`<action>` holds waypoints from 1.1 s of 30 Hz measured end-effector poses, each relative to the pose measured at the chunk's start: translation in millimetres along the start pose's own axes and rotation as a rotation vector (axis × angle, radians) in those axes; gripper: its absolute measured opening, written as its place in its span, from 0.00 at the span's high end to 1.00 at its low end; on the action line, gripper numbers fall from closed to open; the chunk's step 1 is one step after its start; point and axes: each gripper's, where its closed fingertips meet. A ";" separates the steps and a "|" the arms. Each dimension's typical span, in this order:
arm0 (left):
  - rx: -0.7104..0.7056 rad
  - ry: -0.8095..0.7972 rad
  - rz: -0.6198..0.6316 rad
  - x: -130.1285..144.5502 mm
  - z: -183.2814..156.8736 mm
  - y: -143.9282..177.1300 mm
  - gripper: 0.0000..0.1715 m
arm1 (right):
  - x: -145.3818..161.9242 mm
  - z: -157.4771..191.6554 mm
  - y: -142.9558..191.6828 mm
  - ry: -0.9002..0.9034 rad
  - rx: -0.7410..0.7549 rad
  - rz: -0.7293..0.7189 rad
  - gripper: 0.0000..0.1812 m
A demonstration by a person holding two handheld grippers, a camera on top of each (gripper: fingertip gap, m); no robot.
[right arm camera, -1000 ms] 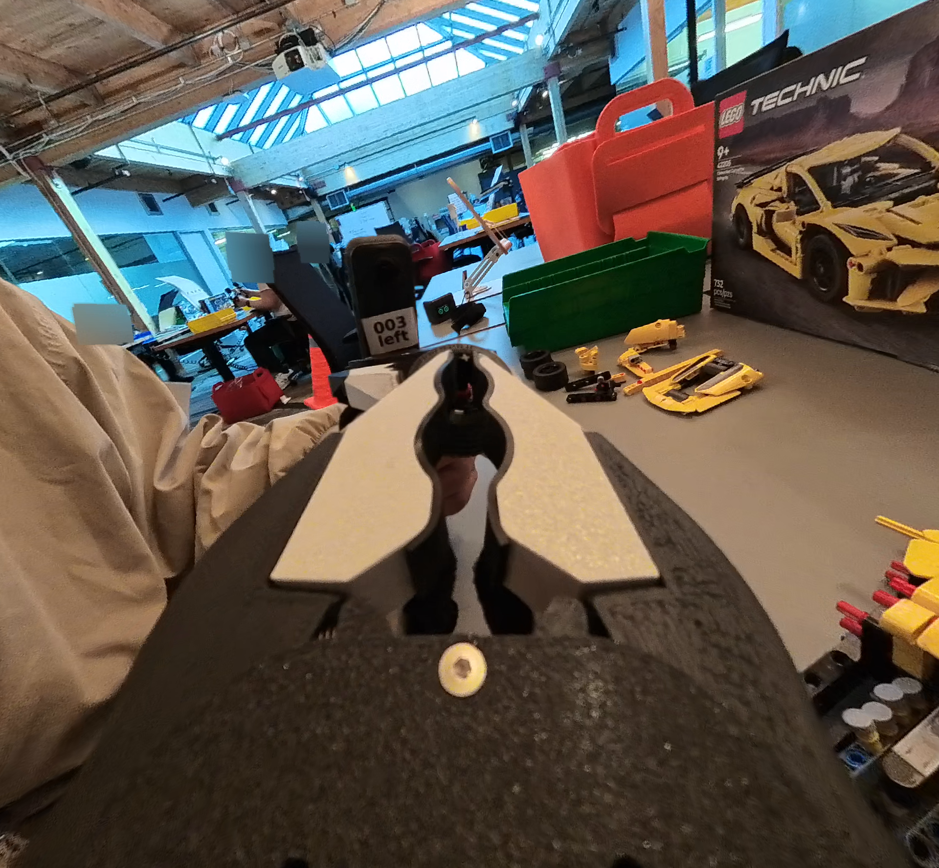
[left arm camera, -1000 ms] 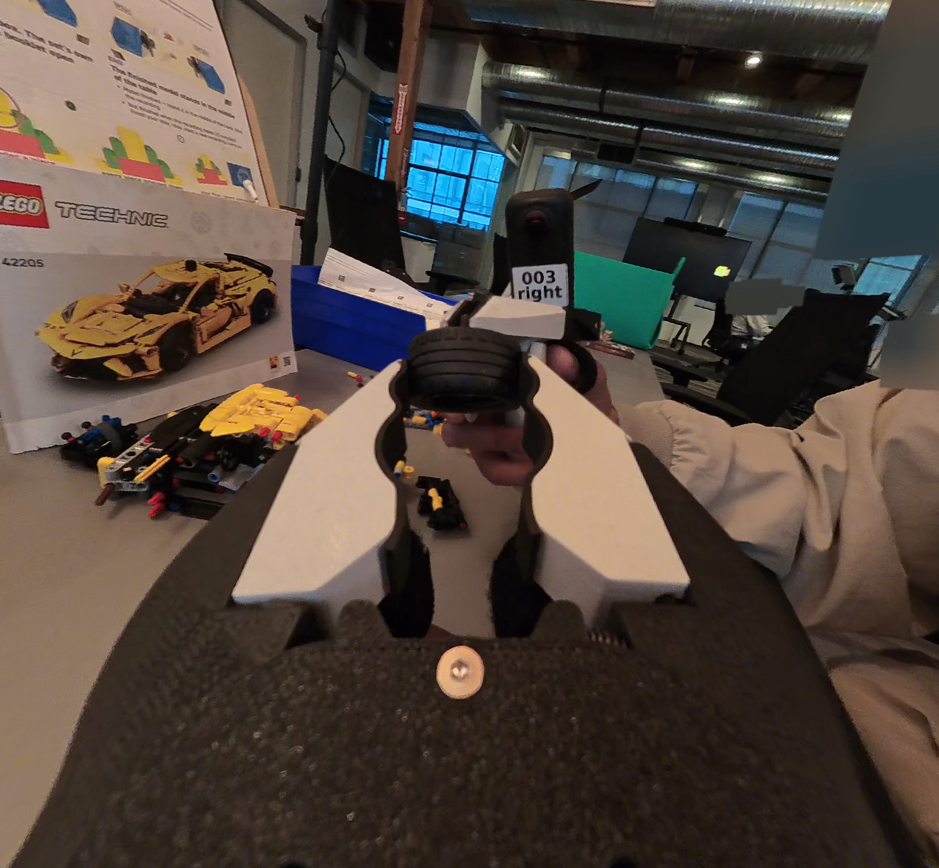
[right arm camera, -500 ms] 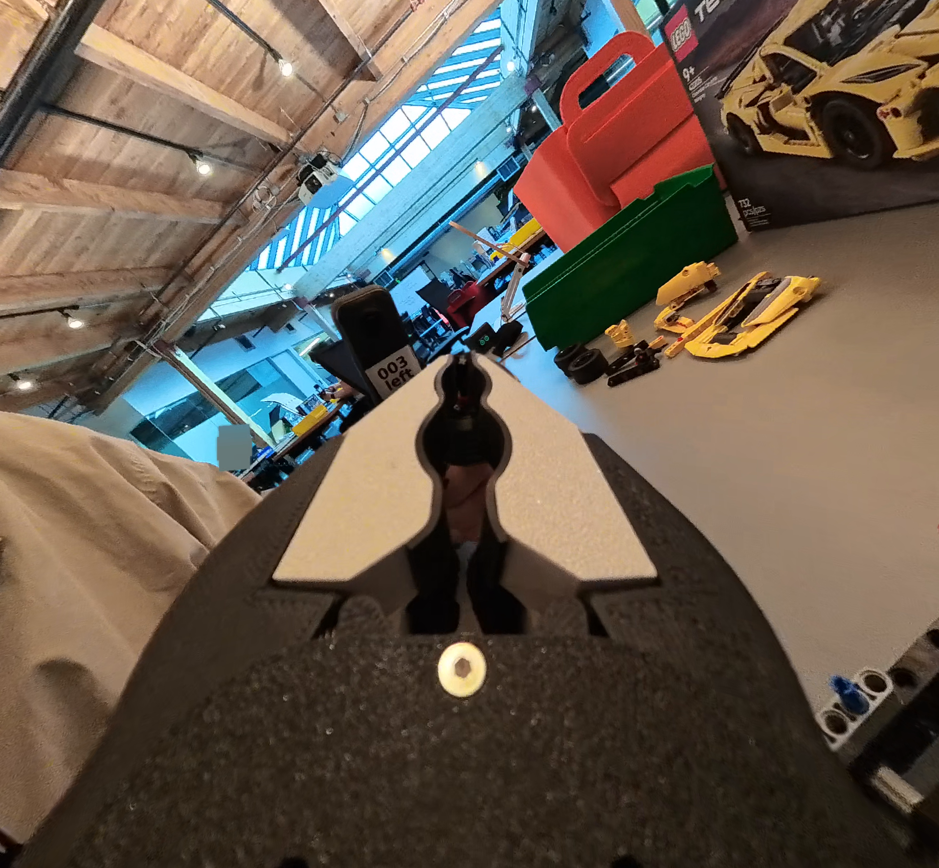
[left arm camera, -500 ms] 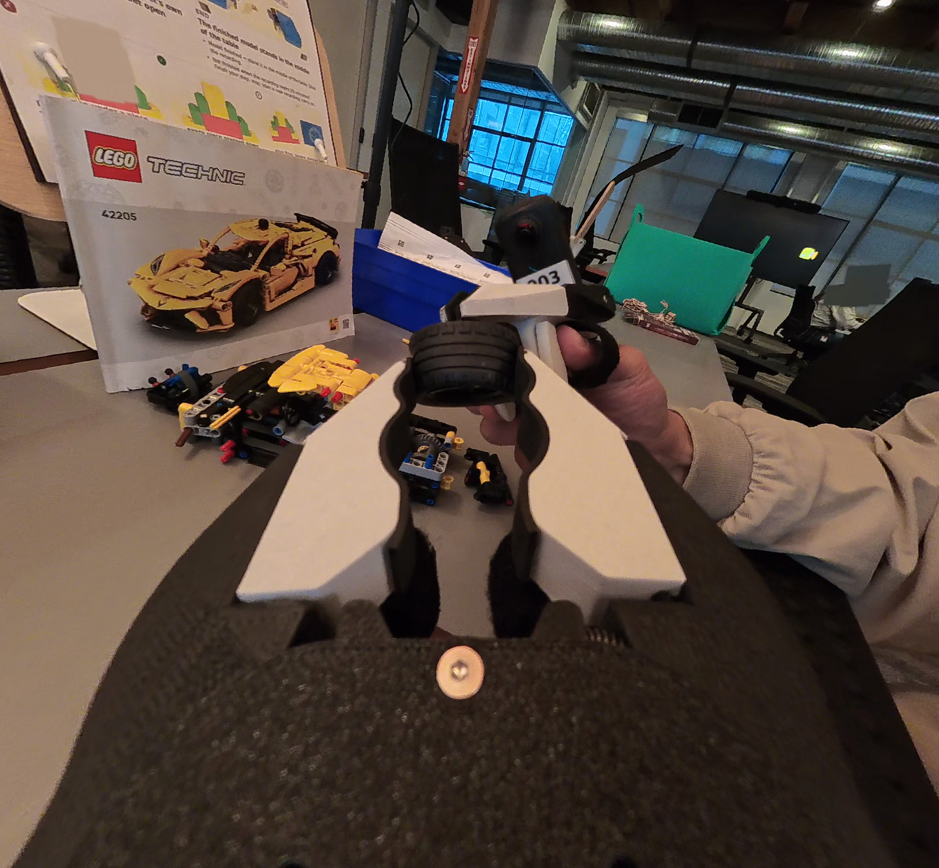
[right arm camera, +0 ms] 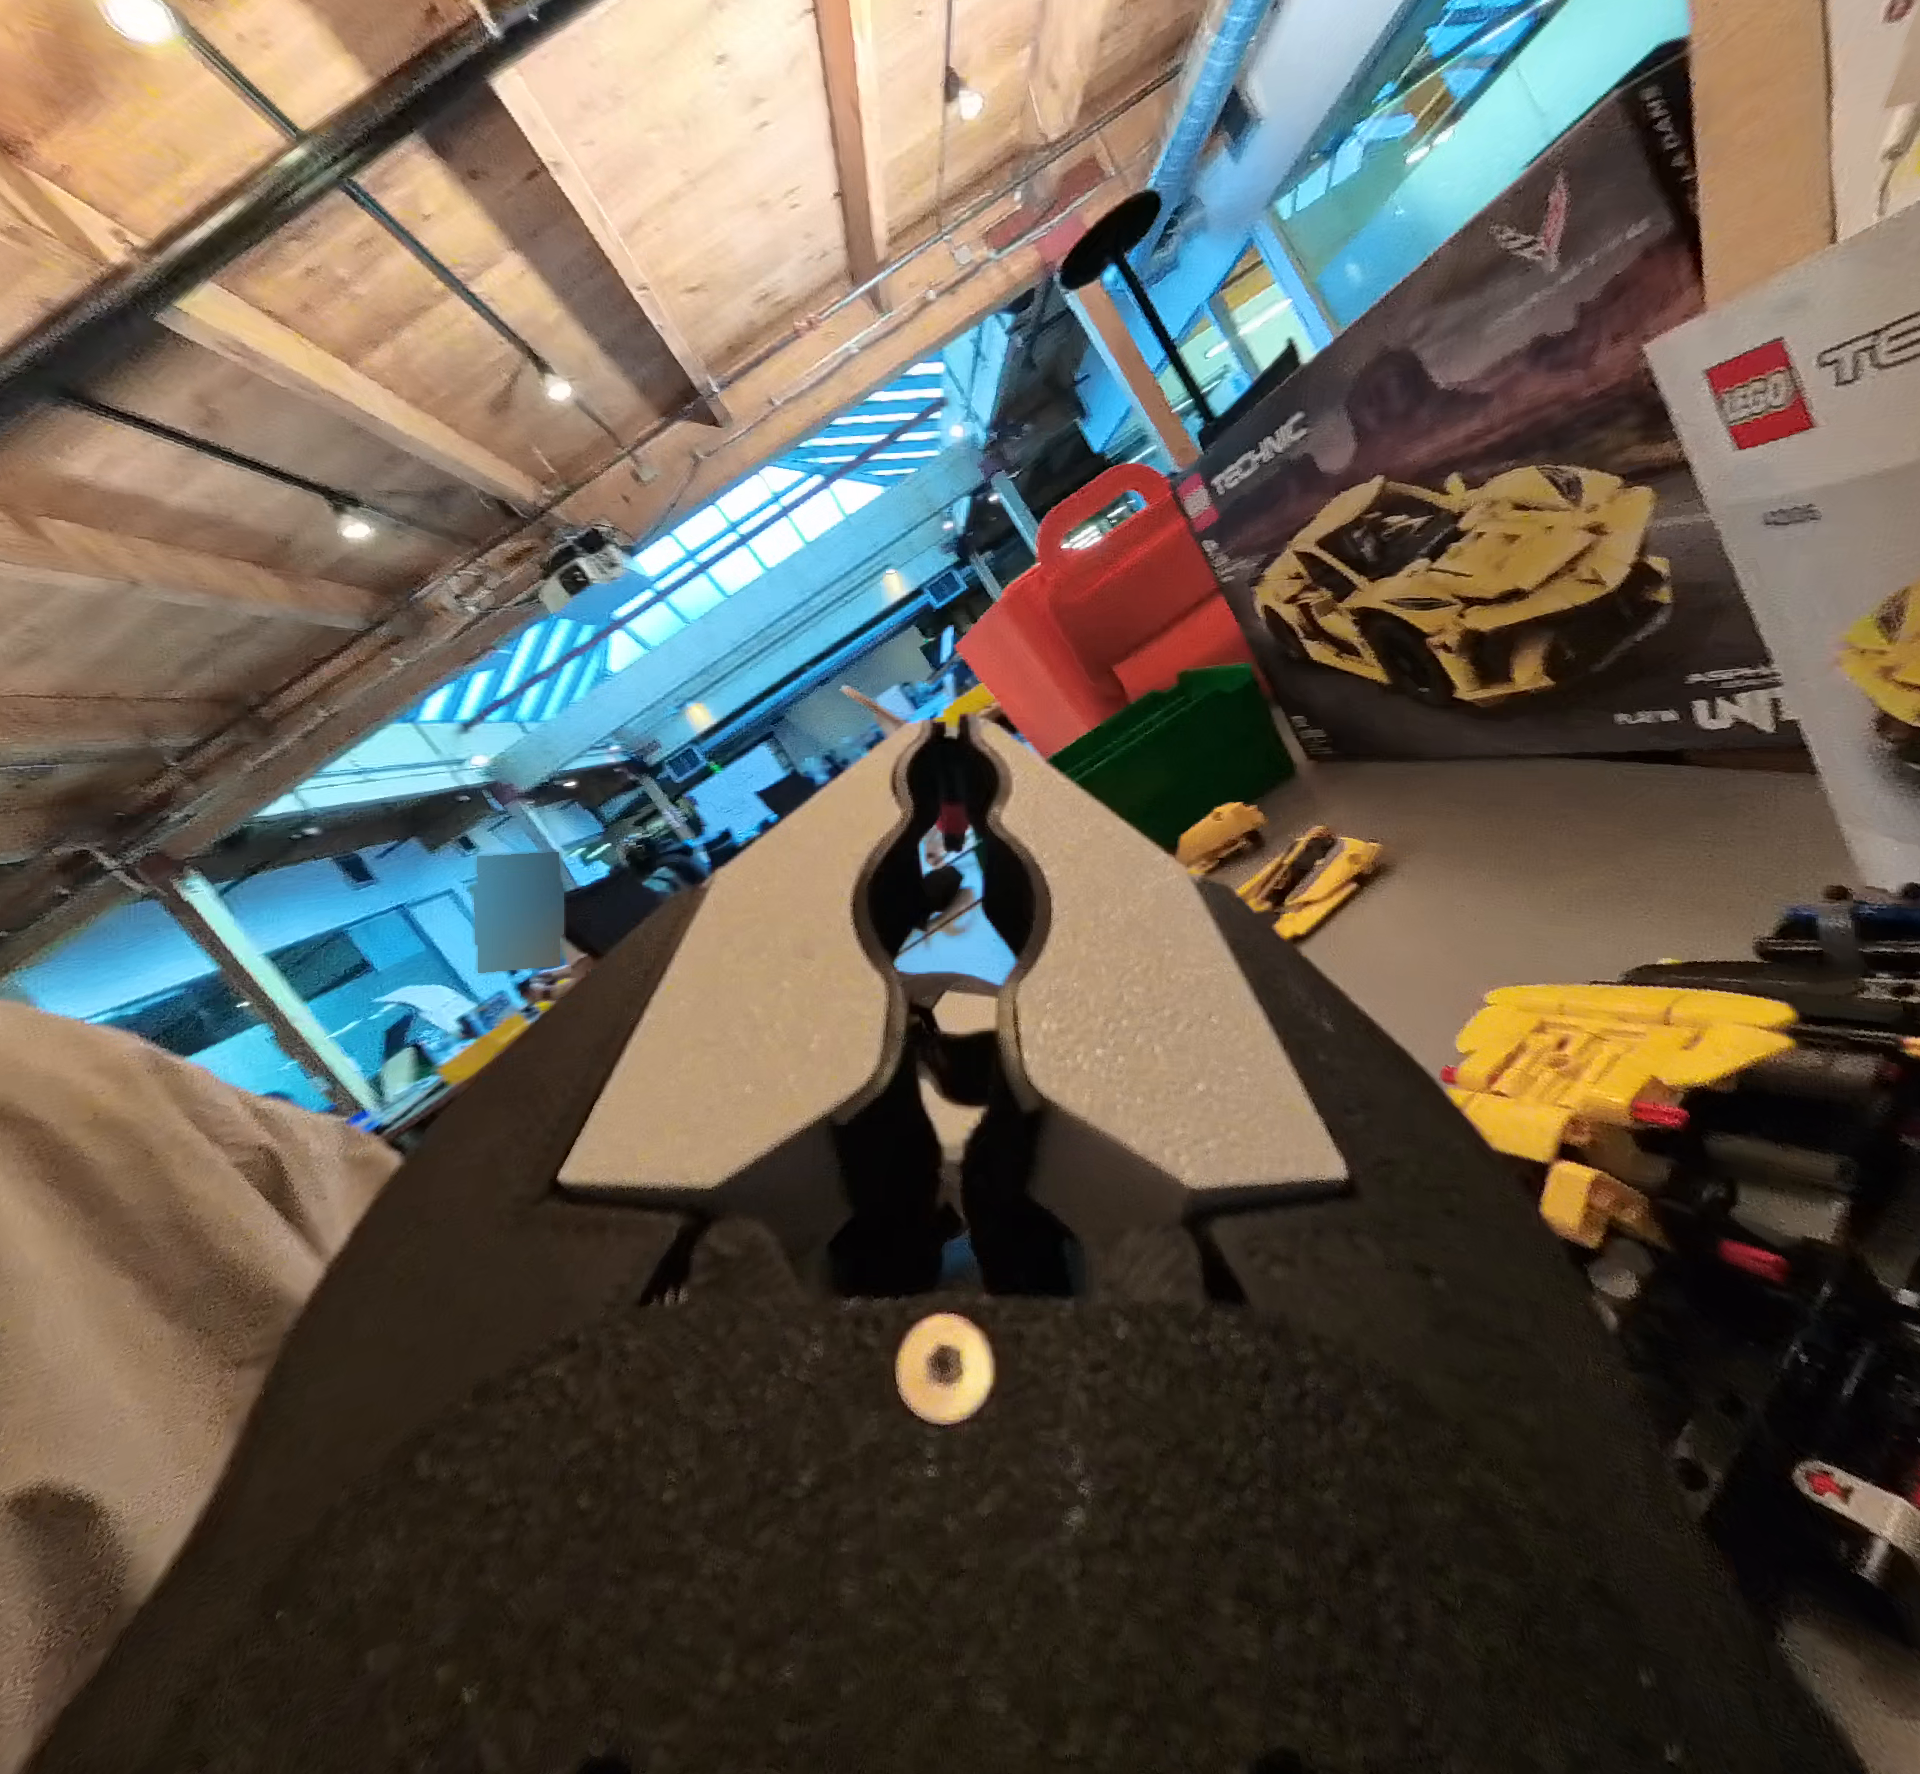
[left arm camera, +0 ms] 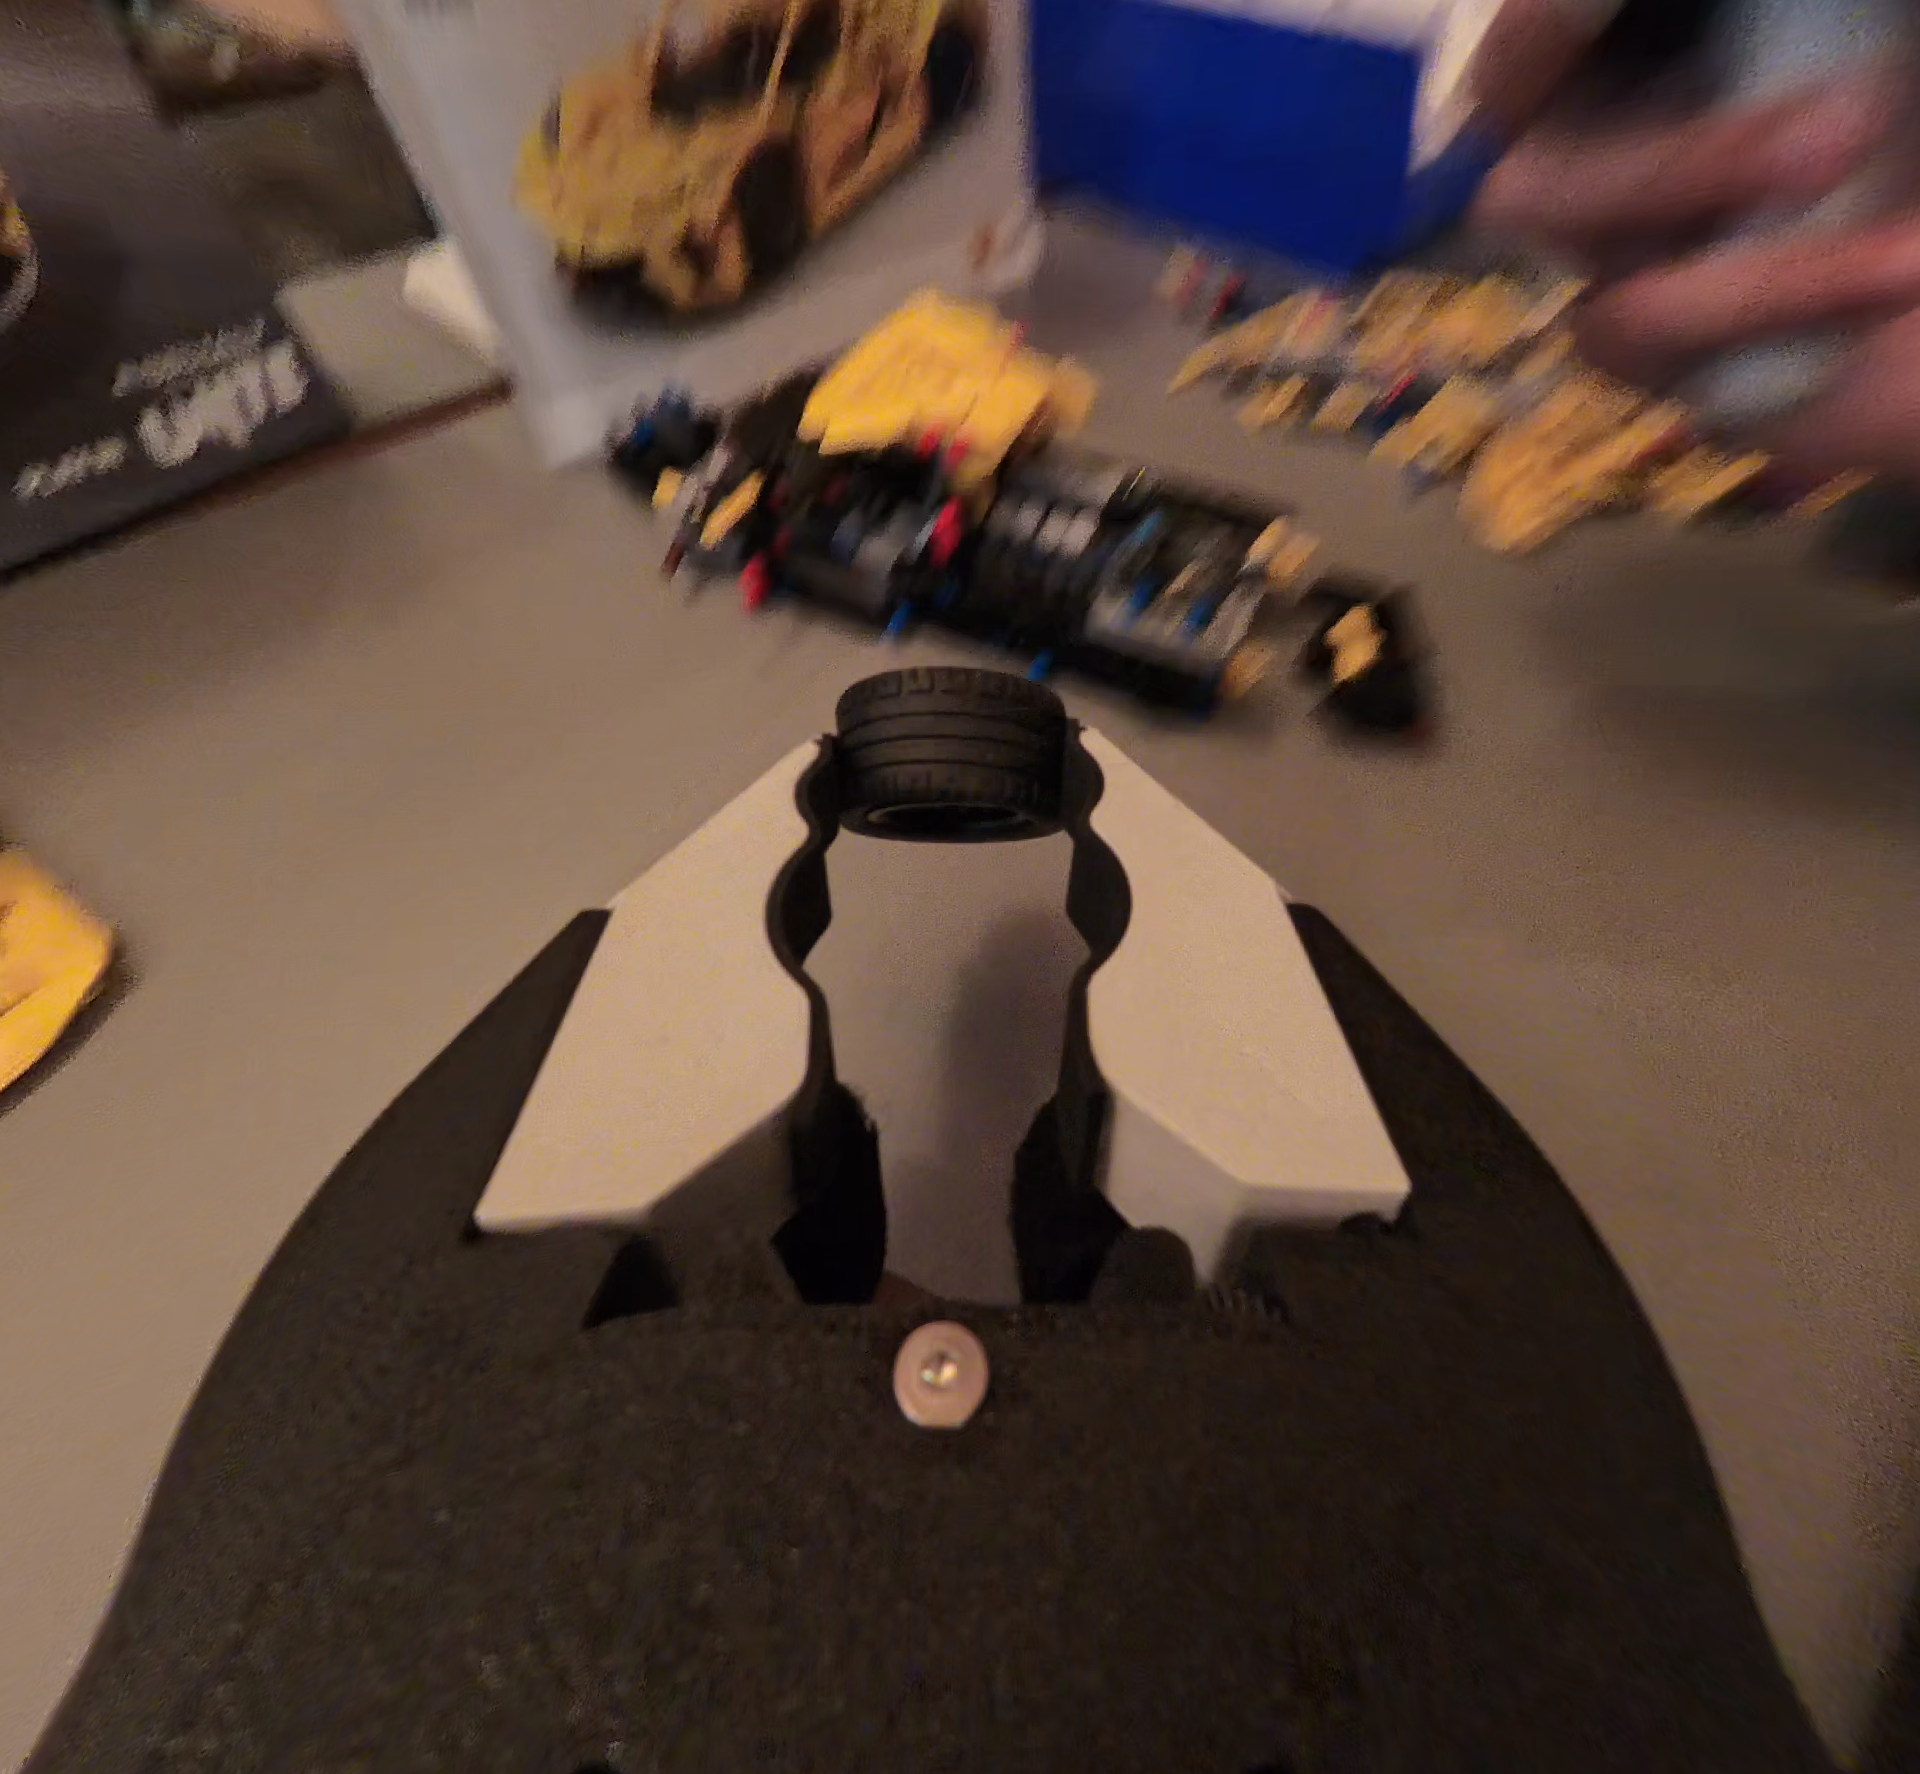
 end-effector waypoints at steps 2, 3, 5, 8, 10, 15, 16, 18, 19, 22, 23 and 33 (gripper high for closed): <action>-0.053 -0.075 0.142 25.4 7.7 -4.2 0.75 | 5.0 -6.3 -0.9 0.000 0.025 0.003 1.00; -0.059 -0.092 0.177 32.3 7.9 -5.7 0.75 | 13.0 -11.8 -1.7 0.000 0.046 0.040 0.99; -0.067 -0.102 0.201 38.1 6.7 -8.0 0.75 | 30.5 -19.0 -2.9 0.017 0.070 0.109 0.99; -0.046 -0.026 0.192 35.6 2.7 -8.3 0.72 | 60.5 -24.8 -5.4 -0.008 0.096 0.229 0.99; 0.004 0.053 0.120 20.4 -5.6 -6.0 0.69 | 77.1 -36.0 -4.8 0.007 0.168 0.300 0.99; -0.011 -0.030 -0.133 -32.8 -12.6 4.3 0.69 | 113.4 -37.0 -9.7 0.225 0.204 0.450 0.99; 0.010 -0.016 -0.153 -37.4 -17.2 4.7 0.70 | 120.8 -33.4 -12.3 0.241 0.193 0.468 0.99; 0.058 0.042 -0.201 -46.7 -23.9 6.4 0.78 | 133.9 -26.4 -16.8 0.248 0.172 0.498 0.99; 0.084 0.079 -0.216 -49.7 -26.3 7.3 0.81 | 138.0 -23.9 -18.6 0.257 0.162 0.504 0.99; 0.136 0.142 -0.204 -47.6 -30.3 8.2 0.87 | 140.1 -21.3 -21.6 0.279 0.155 0.498 0.99; 0.135 0.134 -0.197 -46.1 -30.5 8.2 0.87 | 138.4 -21.1 -21.8 0.278 0.155 0.490 0.99; 0.098 0.098 -0.223 -48.7 -26.2 8.2 0.97 | 137.1 -19.8 -18.2 0.250 0.146 0.505 0.99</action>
Point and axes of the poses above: each gripper's, where its closed fingertips meet, y back along the fingers, x out of its underside, z = x × y across the jaws, and after that the axes turned 12 degrees about -z, right-handed
